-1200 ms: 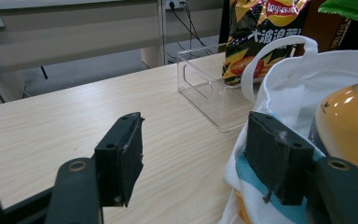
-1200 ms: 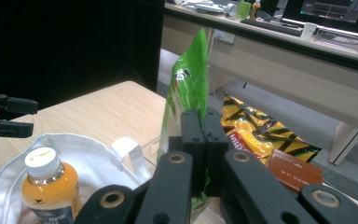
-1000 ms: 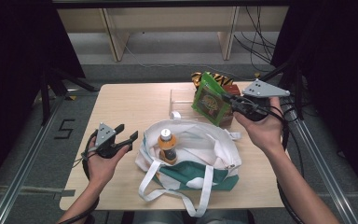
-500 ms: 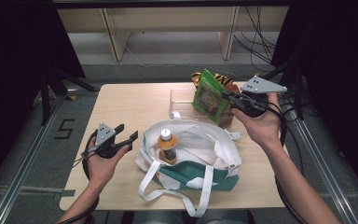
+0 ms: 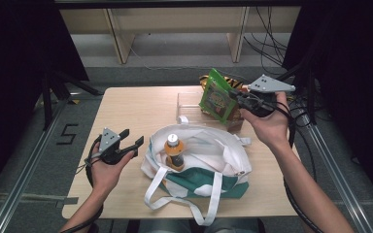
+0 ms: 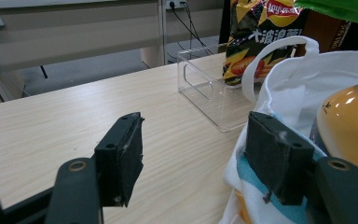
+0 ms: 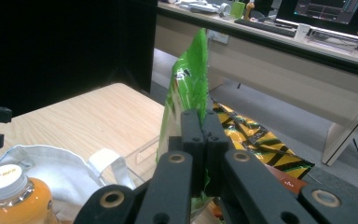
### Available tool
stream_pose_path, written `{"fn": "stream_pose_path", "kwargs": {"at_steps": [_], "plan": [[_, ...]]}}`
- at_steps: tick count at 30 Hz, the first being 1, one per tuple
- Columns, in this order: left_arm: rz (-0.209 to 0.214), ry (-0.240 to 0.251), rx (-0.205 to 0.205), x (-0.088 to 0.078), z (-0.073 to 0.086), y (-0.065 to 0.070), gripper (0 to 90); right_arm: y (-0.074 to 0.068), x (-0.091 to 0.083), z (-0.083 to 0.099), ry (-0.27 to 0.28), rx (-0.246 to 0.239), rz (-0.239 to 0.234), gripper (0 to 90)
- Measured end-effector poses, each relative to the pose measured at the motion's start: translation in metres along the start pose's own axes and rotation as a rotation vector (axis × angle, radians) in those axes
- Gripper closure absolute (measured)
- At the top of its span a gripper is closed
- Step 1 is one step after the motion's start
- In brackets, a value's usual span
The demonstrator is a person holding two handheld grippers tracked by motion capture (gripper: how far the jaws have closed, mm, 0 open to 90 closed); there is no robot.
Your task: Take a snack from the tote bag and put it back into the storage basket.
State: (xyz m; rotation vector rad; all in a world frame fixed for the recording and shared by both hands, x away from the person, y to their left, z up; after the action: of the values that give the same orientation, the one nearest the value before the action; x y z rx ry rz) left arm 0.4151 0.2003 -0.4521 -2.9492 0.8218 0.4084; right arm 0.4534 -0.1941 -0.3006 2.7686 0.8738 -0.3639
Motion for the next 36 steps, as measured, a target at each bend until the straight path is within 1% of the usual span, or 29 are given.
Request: {"fn": "stream_pose_path", "kwargs": {"at_steps": [1, 2, 3, 4, 11, 13, 14, 16, 18, 19, 20, 21, 22, 24, 25, 29, 30, 31, 32, 34, 36], "plan": [[0.0, 0.0, 0.0, 0.0, 0.0, 0.0, 36.4, 0.001, 0.001, 0.0, 0.002, -0.006, 0.003, 90.0], [0.001, 0.002, 0.001, 0.0, 0.0, 0.0, 36.4, 0.0, 0.001, 0.0, -0.006, 0.005, 0.009, 90.0], [0.0, 0.002, -0.001, 0.0, 0.0, 0.0, 36.4, 0.0, 0.003, 0.0, -0.001, 0.01, 0.007, 90.0], [0.0, 0.001, 0.0, 0.0, 0.0, 0.0, 36.4, 0.001, 0.004, 0.0, -0.002, -0.002, 0.005, 90.0], [0.001, 0.002, 0.004, 0.0, 0.0, -0.001, 36.4, 0.003, 0.01, 0.0, 0.003, 0.0, 0.017, 90.0], [0.001, 0.002, 0.003, 0.0, 0.0, -0.001, 36.4, 0.005, 0.011, -0.001, 0.009, -0.023, 0.022, 90.0], [0.001, 0.002, 0.002, 0.0, 0.0, -0.001, 36.4, 0.003, 0.012, -0.001, 0.007, -0.005, 0.021, 90.0], [0.001, 0.002, 0.004, 0.0, 0.0, -0.001, 36.4, 0.005, 0.013, -0.002, 0.011, -0.022, 0.023, 90.0], [0.001, 0.002, 0.004, 0.0, 0.0, -0.001, 36.4, 0.005, 0.015, -0.002, 0.011, -0.019, 0.019, 90.0], [0.001, 0.002, 0.005, 0.0, 0.0, -0.001, 36.4, 0.004, 0.016, -0.001, 0.011, -0.004, 0.026, 90.0], [0.001, 0.002, 0.004, 0.0, 0.0, -0.001, 36.4, 0.005, 0.017, -0.001, 0.019, -0.015, 0.032, 90.0], [0.001, 0.002, 0.005, 0.0, 0.0, -0.001, 36.4, 0.006, 0.017, -0.001, 0.014, -0.019, 0.028, 90.0], [0.001, 0.002, 0.003, 0.0, 0.0, -0.001, 36.4, 0.006, 0.018, -0.001, 0.012, -0.009, 0.026, 90.0], [0.001, 0.003, 0.0, 0.0, 0.0, -0.001, 36.4, 0.006, 0.019, 0.0, 0.012, -0.008, 0.03, 90.0], [0.002, 0.004, 0.0, 0.0, 0.0, -0.001, 36.4, 0.007, 0.02, 0.0, 0.013, -0.016, 0.032, 90.0], [0.003, 0.003, 0.0, 0.0, 0.0, -0.001, 36.4, 0.008, 0.022, 0.001, 0.008, -0.005, 0.032, 90.0], [0.004, 0.005, 0.0, 0.0, 0.0, -0.001, 36.3, 0.009, 0.022, 0.001, 0.014, -0.016, 0.037, 90.0], [0.002, 0.002, -0.001, 0.0, 0.0, 0.0, 36.4, 0.009, 0.022, 0.001, 0.005, -0.019, 0.029, 90.0], [0.002, 0.002, 0.0, 0.0, 0.0, -0.001, 36.4, 0.009, 0.023, 0.001, 0.003, -0.008, 0.024, 90.0], [0.006, 0.008, 0.0, 0.001, 0.0, -0.001, 36.4, 0.009, 0.024, 0.001, 0.006, -0.004, 0.025, 90.0], [0.004, 0.004, 0.0, 0.0, 0.0, -0.001, 36.4, 0.01, 0.023, 0.001, 0.003, -0.014, 0.033, 90.0]]}}
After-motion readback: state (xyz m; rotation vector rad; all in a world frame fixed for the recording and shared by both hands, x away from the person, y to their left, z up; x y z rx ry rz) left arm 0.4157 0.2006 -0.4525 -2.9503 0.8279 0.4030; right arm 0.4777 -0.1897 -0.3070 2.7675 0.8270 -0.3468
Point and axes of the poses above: each handheld gripper's, and its own axes: x roughly forward along the jaws, z roughly out of its underside, y roughly to its right, the point moved 2 cm from there along x, roughly forward along the jaws, and after that the axes turned 2 degrees about z, right-handed, at the moved point
